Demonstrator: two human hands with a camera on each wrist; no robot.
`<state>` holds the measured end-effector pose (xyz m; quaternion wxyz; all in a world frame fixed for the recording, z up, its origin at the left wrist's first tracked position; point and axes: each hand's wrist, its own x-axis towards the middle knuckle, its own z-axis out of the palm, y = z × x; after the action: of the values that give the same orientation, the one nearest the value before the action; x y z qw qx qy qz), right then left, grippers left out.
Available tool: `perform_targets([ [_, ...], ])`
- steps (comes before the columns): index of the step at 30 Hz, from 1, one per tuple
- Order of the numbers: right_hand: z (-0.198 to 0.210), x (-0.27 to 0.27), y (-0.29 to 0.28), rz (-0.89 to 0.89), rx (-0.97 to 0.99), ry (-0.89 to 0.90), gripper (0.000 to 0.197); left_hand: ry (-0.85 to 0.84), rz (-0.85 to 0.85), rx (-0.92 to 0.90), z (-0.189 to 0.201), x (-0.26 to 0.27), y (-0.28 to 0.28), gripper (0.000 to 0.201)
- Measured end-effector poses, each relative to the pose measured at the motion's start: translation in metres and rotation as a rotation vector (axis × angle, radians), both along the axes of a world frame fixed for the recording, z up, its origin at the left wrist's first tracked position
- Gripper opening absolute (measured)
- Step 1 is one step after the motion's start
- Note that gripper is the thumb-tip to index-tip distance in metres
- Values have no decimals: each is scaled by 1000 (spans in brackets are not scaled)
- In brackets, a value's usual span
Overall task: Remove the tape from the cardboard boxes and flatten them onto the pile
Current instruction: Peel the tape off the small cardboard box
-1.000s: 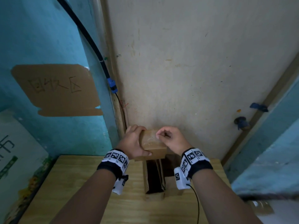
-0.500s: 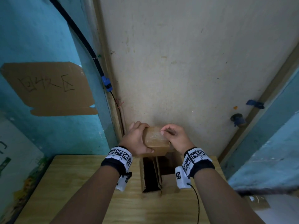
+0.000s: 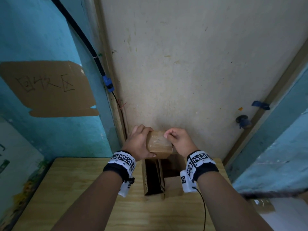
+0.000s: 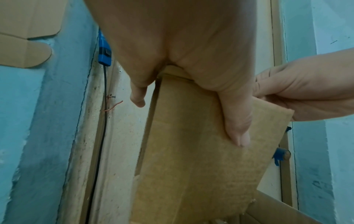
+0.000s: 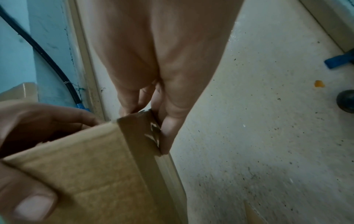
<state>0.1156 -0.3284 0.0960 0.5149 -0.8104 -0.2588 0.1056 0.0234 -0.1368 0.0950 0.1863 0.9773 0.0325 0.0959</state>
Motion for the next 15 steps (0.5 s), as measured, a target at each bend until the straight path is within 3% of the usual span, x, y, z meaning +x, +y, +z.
perform_targets([
  [6,-3,-3,5,18,-96,-128,15,4,30,-15,0,-1,0,102],
  [11,-1,-10,4,77,-36,-111,8,-8,30,25,3,-4,2,103],
  [15,0,-16,5,95,-41,-62,23,-2,10,59,4,-8,3,102],
])
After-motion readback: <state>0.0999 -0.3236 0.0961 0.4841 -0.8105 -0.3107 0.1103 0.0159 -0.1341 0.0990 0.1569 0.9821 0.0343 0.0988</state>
